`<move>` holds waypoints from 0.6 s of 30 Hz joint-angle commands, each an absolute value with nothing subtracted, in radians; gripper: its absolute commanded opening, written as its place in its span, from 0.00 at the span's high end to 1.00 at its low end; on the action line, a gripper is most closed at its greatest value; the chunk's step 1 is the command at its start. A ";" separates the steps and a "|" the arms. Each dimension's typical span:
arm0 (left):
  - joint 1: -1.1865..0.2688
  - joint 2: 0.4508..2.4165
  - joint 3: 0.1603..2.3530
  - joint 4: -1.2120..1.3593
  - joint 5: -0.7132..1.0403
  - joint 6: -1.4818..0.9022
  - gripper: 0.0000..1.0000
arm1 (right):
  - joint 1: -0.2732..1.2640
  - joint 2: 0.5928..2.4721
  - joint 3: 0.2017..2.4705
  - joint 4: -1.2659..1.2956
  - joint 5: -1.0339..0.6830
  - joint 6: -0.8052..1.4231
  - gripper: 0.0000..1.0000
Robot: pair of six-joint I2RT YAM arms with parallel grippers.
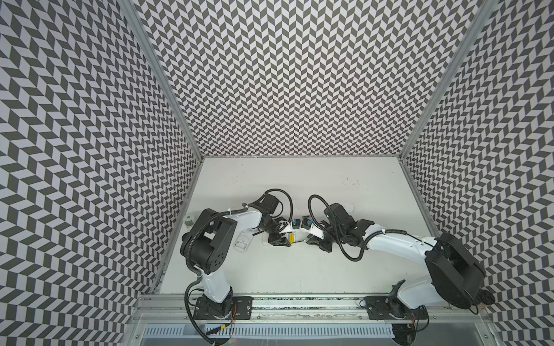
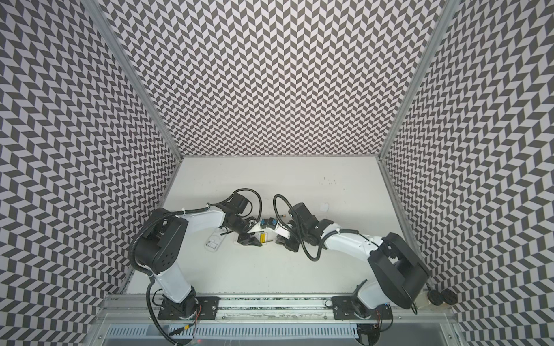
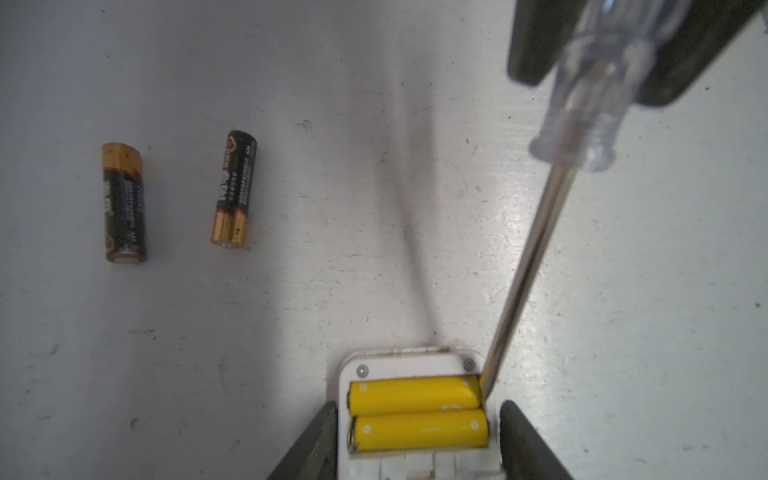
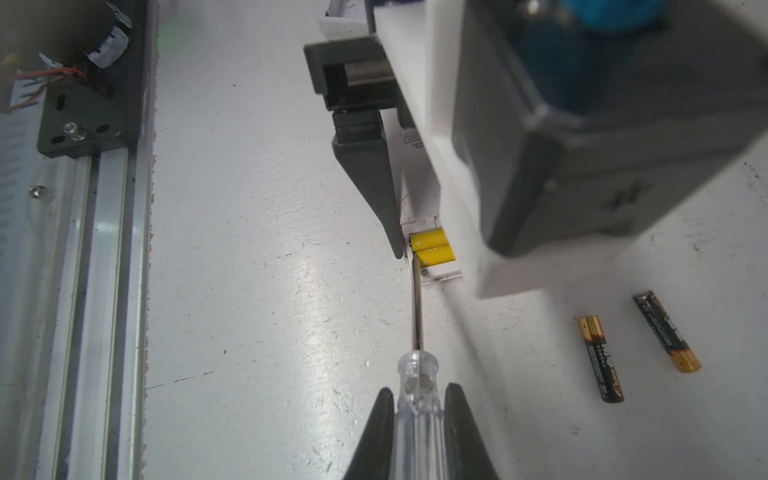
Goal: Unload the batteries from the remote control
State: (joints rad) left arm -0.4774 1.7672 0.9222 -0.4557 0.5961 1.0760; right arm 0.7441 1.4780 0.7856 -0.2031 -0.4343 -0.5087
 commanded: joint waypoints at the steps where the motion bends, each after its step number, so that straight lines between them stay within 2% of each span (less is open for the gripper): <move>1: -0.483 1.805 0.891 -0.529 0.569 1.080 0.44 | 0.761 1.491 0.816 -0.181 -0.419 -0.535 1.00; 12: -0.483 1.808 0.893 -0.526 0.574 1.077 0.46 | 0.816 1.527 0.875 -0.225 -0.302 -0.535 1.00; 18: -0.482 1.804 0.891 -0.526 0.573 1.075 0.46 | 0.820 1.507 0.892 -0.264 -0.326 -0.542 1.00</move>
State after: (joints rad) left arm -0.4774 1.7672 0.9222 -0.4557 0.5968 1.0752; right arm 0.8120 1.5116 0.8658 -0.2478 -0.3138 -0.5175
